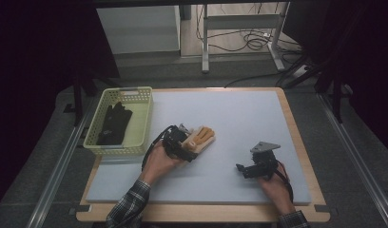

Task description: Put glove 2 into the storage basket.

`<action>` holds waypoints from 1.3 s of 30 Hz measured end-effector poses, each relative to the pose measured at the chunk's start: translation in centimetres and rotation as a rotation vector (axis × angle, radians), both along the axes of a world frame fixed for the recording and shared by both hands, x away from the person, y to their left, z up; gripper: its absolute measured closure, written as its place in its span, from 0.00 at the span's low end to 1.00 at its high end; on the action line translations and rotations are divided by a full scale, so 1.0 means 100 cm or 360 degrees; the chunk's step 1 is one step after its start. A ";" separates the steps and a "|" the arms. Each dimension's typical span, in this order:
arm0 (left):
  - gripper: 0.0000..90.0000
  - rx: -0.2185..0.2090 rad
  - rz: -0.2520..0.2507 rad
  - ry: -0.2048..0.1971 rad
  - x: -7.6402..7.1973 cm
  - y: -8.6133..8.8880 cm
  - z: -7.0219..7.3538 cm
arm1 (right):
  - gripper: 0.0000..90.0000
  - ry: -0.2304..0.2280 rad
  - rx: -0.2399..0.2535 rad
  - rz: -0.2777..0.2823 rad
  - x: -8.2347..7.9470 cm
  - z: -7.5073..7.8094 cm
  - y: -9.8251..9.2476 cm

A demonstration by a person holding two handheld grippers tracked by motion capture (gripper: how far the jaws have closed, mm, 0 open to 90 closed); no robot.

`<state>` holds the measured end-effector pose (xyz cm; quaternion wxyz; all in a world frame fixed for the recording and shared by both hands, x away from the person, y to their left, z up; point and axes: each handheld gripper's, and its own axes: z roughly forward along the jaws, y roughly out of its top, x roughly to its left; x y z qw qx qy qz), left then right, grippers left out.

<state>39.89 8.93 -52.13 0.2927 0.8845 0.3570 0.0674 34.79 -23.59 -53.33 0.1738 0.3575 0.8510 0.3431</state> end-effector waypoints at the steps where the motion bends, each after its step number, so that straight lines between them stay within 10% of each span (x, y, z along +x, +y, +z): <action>1: 0.00 0.0013 -0.0001 0.0011 0.003 -0.002 -0.003 | 0.08 0.0000 0.0000 0.0000 0.000 0.000 0.000; 8: 0.04 0.0114 -0.0041 -0.0014 0.004 -0.013 -0.006 | 0.08 0.0000 0.0001 0.0000 0.000 0.000 0.000; 22: 0.66 0.0118 -0.0003 0.0012 -0.006 -0.019 0.005 | 0.08 -0.0001 -0.0002 0.0001 0.000 0.000 0.000; 31: 0.71 0.0095 0.0057 0.0012 -0.001 -0.014 0.015 | 0.08 0.0000 -0.0002 0.0001 0.000 0.000 0.000; 39: 0.70 0.0060 0.0159 -0.0052 0.008 0.000 0.052 | 0.08 -0.0001 -0.0002 0.0001 0.000 0.000 0.000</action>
